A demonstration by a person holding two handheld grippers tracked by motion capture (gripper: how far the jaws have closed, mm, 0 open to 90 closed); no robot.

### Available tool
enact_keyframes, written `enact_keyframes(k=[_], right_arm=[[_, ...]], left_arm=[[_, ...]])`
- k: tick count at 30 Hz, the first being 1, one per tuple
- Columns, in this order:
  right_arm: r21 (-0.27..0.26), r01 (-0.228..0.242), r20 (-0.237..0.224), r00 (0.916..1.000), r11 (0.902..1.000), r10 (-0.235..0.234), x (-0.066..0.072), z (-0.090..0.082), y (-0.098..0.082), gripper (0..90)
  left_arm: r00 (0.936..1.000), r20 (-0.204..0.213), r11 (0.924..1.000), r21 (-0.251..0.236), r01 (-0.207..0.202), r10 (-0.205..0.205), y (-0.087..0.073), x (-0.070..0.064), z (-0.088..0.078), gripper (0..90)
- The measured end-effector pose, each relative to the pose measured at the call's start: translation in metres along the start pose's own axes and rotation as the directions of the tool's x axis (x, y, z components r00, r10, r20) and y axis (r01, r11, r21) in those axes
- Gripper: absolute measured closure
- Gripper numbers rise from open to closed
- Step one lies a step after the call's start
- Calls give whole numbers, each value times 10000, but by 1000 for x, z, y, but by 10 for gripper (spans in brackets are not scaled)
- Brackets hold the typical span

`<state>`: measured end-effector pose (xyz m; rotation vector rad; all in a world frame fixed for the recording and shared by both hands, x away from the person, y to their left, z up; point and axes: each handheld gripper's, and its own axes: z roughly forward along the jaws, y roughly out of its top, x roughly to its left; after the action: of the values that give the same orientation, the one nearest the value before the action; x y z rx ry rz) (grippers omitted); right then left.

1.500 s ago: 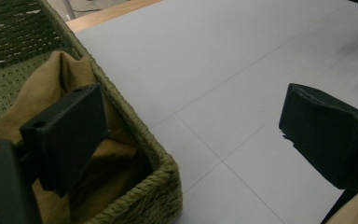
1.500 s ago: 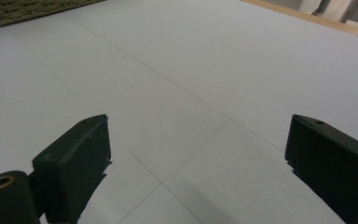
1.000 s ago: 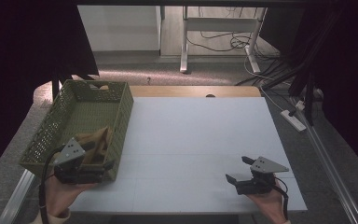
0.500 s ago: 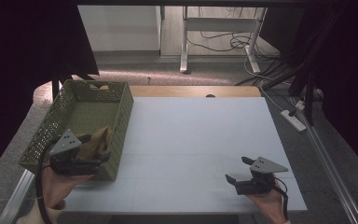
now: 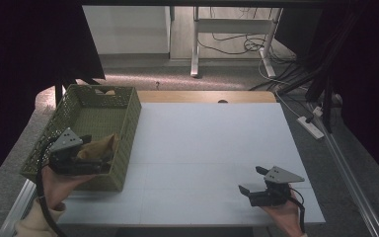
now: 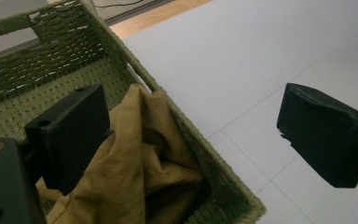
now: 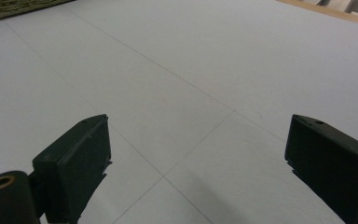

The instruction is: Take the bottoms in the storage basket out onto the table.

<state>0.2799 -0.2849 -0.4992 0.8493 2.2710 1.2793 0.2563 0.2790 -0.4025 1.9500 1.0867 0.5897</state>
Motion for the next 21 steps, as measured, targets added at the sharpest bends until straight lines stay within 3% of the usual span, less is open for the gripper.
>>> enact_keyframes(k=[21], right_arm=[[8, 42, 68, 10000, 10000, -42, 0, 0, 0, 72]], left_arm=[[9995, -311, 9984, 572, 5, 13, 9, 27, 6, 98]])
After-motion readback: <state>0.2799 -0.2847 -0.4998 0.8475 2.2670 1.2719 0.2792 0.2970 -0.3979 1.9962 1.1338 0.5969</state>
